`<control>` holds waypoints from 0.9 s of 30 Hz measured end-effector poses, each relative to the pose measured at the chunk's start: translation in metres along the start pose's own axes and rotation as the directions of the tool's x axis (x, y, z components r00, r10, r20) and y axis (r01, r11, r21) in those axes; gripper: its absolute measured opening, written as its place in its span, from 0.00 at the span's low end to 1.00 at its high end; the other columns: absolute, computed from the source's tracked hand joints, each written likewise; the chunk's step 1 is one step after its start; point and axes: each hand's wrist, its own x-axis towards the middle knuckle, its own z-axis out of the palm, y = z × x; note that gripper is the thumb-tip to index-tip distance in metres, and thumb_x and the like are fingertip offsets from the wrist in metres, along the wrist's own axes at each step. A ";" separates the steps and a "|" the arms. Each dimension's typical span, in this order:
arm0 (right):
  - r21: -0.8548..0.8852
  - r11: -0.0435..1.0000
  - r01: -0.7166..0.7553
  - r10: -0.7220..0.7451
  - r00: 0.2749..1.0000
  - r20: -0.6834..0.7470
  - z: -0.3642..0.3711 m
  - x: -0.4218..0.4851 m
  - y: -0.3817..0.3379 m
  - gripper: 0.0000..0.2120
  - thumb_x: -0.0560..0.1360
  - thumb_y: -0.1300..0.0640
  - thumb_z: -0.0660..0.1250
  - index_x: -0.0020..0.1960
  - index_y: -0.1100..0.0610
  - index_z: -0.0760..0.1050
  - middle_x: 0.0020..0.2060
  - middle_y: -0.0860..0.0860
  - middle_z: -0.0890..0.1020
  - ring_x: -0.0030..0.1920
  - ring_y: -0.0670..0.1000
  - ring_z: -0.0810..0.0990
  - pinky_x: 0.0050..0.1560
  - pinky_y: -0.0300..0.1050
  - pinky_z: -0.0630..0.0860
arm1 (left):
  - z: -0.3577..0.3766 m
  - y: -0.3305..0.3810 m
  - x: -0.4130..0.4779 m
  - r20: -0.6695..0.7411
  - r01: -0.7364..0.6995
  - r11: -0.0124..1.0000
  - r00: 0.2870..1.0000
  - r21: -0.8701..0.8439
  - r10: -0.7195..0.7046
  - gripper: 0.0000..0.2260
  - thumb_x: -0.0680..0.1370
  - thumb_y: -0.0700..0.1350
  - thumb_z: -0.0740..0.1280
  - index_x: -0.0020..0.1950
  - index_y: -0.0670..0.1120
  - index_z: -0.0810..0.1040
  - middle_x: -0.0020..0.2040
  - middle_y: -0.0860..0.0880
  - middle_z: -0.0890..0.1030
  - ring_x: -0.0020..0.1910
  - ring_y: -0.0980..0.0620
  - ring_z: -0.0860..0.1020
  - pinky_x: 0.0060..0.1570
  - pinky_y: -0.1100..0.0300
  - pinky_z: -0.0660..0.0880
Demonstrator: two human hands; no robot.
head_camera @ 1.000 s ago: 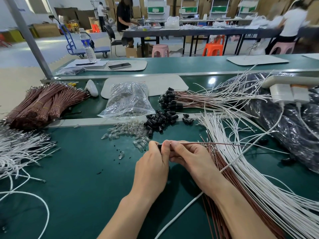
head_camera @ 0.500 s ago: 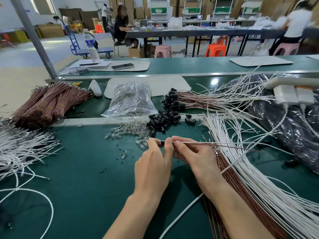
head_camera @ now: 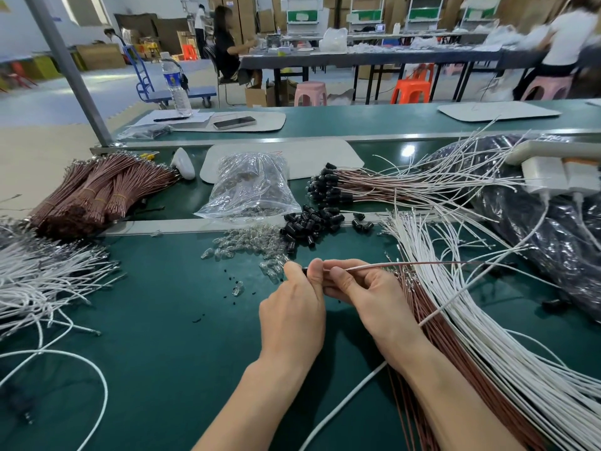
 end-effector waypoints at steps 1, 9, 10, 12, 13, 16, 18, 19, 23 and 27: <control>-0.001 1.000 -0.004 0.004 1.000 0.002 0.000 0.000 0.000 0.10 0.81 0.67 0.64 0.52 0.58 0.83 0.47 0.52 0.88 0.50 0.50 0.87 0.49 0.36 0.81 | 0.000 0.000 -0.001 -0.001 -0.005 1.000 1.000 -0.005 0.005 0.25 0.75 0.65 0.31 0.46 0.50 0.60 0.32 0.55 0.71 0.39 0.43 0.81 0.37 0.51 0.65; 0.102 0.994 -0.048 0.053 0.998 -0.044 -0.001 0.002 -0.001 0.06 0.78 0.60 0.67 0.50 0.58 0.83 0.47 0.56 0.88 0.49 0.52 0.87 0.47 0.37 0.81 | -0.004 0.001 -0.004 0.031 -0.034 0.997 0.999 -0.063 0.036 0.21 0.78 0.66 0.36 0.46 0.53 0.59 0.32 0.55 0.72 0.39 0.44 0.80 0.37 0.50 0.66; 0.154 0.986 -0.055 0.064 0.996 -0.058 -0.001 0.003 -0.001 0.08 0.76 0.56 0.68 0.50 0.59 0.83 0.47 0.57 0.88 0.49 0.53 0.87 0.47 0.37 0.81 | -0.004 0.000 -0.004 0.025 -0.043 0.993 0.999 -0.106 0.046 0.20 0.79 0.66 0.38 0.47 0.54 0.60 0.33 0.55 0.74 0.39 0.45 0.80 0.38 0.50 0.66; 0.232 0.969 -0.081 0.096 0.994 -0.055 -0.001 0.005 -0.001 0.14 0.73 0.53 0.69 0.53 0.59 0.83 0.48 0.58 0.87 0.51 0.54 0.87 0.47 0.38 0.81 | -0.005 -0.002 -0.003 -0.011 -0.077 0.974 0.997 -0.214 0.077 0.16 0.81 0.66 0.44 0.49 0.57 0.61 0.36 0.56 0.77 0.38 0.50 0.79 0.38 0.51 0.69; 0.253 0.962 -0.101 0.114 0.993 -0.038 -0.001 0.005 -0.002 0.15 0.73 0.51 0.70 0.54 0.59 0.83 0.49 0.59 0.87 0.51 0.54 0.87 0.48 0.38 0.81 | -0.005 -0.002 -0.004 -0.028 -0.099 0.960 0.995 -0.261 0.095 0.13 0.81 0.66 0.47 0.50 0.58 0.61 0.38 0.57 0.78 0.38 0.54 0.79 0.39 0.51 0.71; 0.247 0.959 -0.135 0.132 0.991 0.031 -0.001 0.004 -0.003 0.13 0.72 0.48 0.71 0.48 0.55 0.87 0.46 0.56 0.88 0.45 0.49 0.86 0.45 0.37 0.80 | -0.007 -0.004 -0.005 -0.040 -0.159 0.902 0.987 -0.402 0.156 0.03 0.83 0.58 0.57 0.54 0.61 0.66 0.42 0.59 0.81 0.40 0.58 0.80 0.42 0.53 0.77; 0.232 0.963 -0.137 0.127 0.990 0.059 -0.001 0.003 -0.004 0.11 0.72 0.48 0.71 0.46 0.54 0.88 0.45 0.55 0.88 0.44 0.48 0.85 0.45 0.38 0.81 | -0.008 -0.005 -0.005 -0.014 -0.147 0.831 0.986 -0.536 0.166 0.03 0.84 0.52 0.63 0.55 0.60 0.70 0.42 0.58 0.82 0.40 0.56 0.80 0.41 0.56 0.78; 0.233 0.963 -0.138 0.127 0.990 0.062 -0.002 0.003 -0.004 0.11 0.72 0.49 0.72 0.48 0.54 0.87 0.46 0.56 0.87 0.45 0.49 0.85 0.47 0.39 0.82 | -0.010 -0.004 -0.004 0.025 -0.103 0.768 0.988 -0.633 0.154 0.03 0.83 0.51 0.64 0.56 0.59 0.73 0.43 0.57 0.82 0.38 0.56 0.80 0.39 0.57 0.77; 0.304 0.940 -0.156 0.134 0.987 0.092 -0.007 0.003 -0.007 0.11 0.73 0.52 0.71 0.50 0.56 0.87 0.39 0.51 0.86 0.34 0.47 0.81 0.34 0.41 0.80 | -0.020 0.003 0.000 0.369 0.346 0.177 0.921 -0.921 0.120 0.15 0.82 0.53 0.61 0.62 0.46 0.79 0.45 0.45 0.83 0.36 0.50 0.79 0.31 0.58 0.76; 0.328 0.923 -0.202 0.181 0.979 0.094 -0.009 0.004 -0.008 0.11 0.69 0.51 0.73 0.47 0.57 0.87 0.32 0.49 0.82 0.30 0.45 0.78 0.31 0.39 0.78 | -0.025 0.003 0.005 0.496 0.506 0.000 0.847 -0.863 0.193 0.19 0.81 0.53 0.60 0.64 0.44 0.81 0.46 0.43 0.82 0.39 0.50 0.80 0.32 0.58 0.76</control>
